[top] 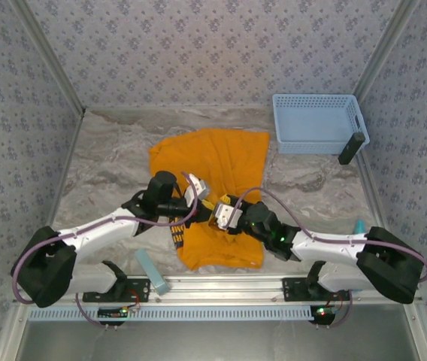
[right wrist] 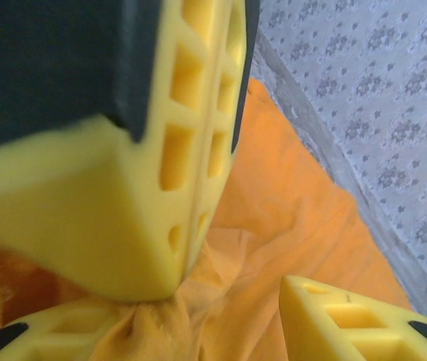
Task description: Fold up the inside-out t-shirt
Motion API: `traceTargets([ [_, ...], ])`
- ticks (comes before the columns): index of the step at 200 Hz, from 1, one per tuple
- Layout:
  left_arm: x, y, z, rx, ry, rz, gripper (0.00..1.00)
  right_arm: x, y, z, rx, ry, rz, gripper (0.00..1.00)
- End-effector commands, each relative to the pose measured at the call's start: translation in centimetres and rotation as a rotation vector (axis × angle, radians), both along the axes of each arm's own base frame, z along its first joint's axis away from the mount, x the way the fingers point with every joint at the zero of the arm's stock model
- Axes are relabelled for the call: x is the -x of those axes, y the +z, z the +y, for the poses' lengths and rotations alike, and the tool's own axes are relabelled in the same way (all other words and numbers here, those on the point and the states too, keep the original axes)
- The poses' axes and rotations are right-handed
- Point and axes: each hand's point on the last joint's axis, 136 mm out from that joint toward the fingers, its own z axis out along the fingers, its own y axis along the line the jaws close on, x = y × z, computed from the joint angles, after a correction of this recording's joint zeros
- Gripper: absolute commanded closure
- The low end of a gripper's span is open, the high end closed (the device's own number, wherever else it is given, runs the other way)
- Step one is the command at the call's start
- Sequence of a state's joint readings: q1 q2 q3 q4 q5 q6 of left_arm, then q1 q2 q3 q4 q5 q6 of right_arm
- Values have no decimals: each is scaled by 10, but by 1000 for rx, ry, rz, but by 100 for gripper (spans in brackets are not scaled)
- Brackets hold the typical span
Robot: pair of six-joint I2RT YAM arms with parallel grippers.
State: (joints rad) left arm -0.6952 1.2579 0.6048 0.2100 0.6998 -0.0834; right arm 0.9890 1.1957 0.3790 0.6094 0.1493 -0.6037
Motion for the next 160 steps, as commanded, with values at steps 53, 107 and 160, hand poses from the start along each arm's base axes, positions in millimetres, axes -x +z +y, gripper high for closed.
traceTargets([
  [53, 1, -13, 9, 14, 3, 78, 99, -13, 37, -38, 17, -160, -141, 54],
  [107, 6, -8, 14, -28, -18, 7, 54, 10, 38, -36, -54, -54, -3, 52],
  [160, 32, -33, 28, -350, -74, -305, 29, -10, 72, -70, -312, -245, 240, 0],
])
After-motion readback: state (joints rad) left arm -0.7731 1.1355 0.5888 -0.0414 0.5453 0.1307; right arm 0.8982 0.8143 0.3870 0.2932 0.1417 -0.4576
